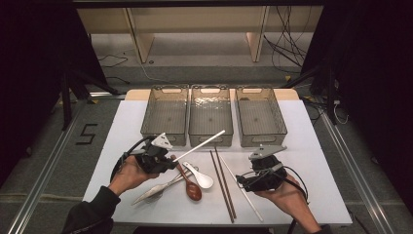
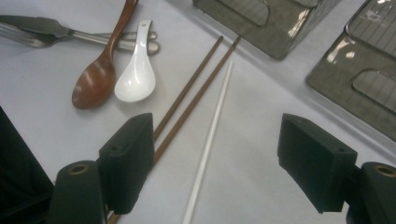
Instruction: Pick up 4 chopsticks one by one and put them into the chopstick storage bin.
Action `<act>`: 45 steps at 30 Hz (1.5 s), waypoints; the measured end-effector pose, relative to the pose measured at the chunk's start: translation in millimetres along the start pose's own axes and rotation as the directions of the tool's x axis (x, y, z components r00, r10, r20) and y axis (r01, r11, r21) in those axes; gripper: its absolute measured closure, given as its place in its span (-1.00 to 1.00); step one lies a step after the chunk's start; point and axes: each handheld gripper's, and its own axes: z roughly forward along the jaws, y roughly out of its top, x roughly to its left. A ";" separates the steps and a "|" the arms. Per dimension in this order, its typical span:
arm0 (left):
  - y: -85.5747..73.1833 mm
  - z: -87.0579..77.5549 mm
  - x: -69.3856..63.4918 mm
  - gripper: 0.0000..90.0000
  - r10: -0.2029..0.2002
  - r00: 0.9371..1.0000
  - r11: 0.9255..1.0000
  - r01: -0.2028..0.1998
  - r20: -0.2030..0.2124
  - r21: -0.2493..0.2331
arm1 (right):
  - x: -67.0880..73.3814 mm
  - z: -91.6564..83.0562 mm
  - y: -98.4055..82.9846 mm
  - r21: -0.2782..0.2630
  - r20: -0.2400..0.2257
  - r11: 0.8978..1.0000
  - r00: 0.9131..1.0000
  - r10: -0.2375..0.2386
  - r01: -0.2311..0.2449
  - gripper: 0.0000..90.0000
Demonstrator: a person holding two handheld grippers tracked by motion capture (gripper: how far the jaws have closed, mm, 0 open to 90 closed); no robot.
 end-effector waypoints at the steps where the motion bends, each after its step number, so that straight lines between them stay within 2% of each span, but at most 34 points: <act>1: 0.2 -0.9 2.1 0.89 -0.006 1.000 1.000 0.006 -0.011 -0.002 | -0.2 -0.2 -1.5 0.004 0.001 1.000 1.000 0.003 -0.003 -0.40; 7: 0.3 -6.6 17.9 0.89 -0.075 0.996 0.996 0.073 -0.039 -0.050 | -1.9 -0.9 -9.9 0.023 0.005 0.999 1.000 0.026 -0.026 -0.44; 11: 0.6 -9.6 31.7 0.89 -0.124 0.991 0.990 0.119 -0.058 -0.070 | -3.3 0.6 -15.9 0.033 0.003 0.999 0.999 0.039 -0.039 -0.44; 22: 15.6 -16.0 62.4 0.89 -0.199 0.975 0.976 0.187 -0.102 -0.115 | -3.8 -1.4 -23.7 0.043 -0.002 0.998 0.999 0.045 -0.045 -0.45; 28: 24.0 -13.5 83.0 0.89 -0.240 0.961 0.967 0.225 -0.136 -0.119 | -2.3 -0.4 -24.8 0.050 -0.010 0.998 0.999 0.040 -0.039 -0.45; 37: 31.3 -6.3 111.1 0.89 -0.303 0.938 0.949 0.282 -0.167 -0.138 | 0.6 2.2 -25.0 0.066 -0.024 0.997 0.999 0.029 -0.028 -0.46; 38: 31.9 -5.2 114.1 0.89 -0.302 0.938 0.950 0.282 -0.172 -0.133 | 0.8 2.7 -25.0 0.065 -0.026 0.998 0.999 0.025 -0.023 -0.46; 40: 33.1 -2.0 119.2 0.89 -0.316 0.932 0.946 0.296 -0.175 -0.134 | 1.1 2.8 -24.7 0.065 -0.029 0.998 0.999 0.025 -0.023 -0.46; 45: 35.6 4.3 127.9 0.89 -0.334 0.926 0.940 0.314 -0.173 -0.135 | 0.3 1.5 -24.4 0.061 -0.030 0.998 0.999 0.026 -0.025 -0.46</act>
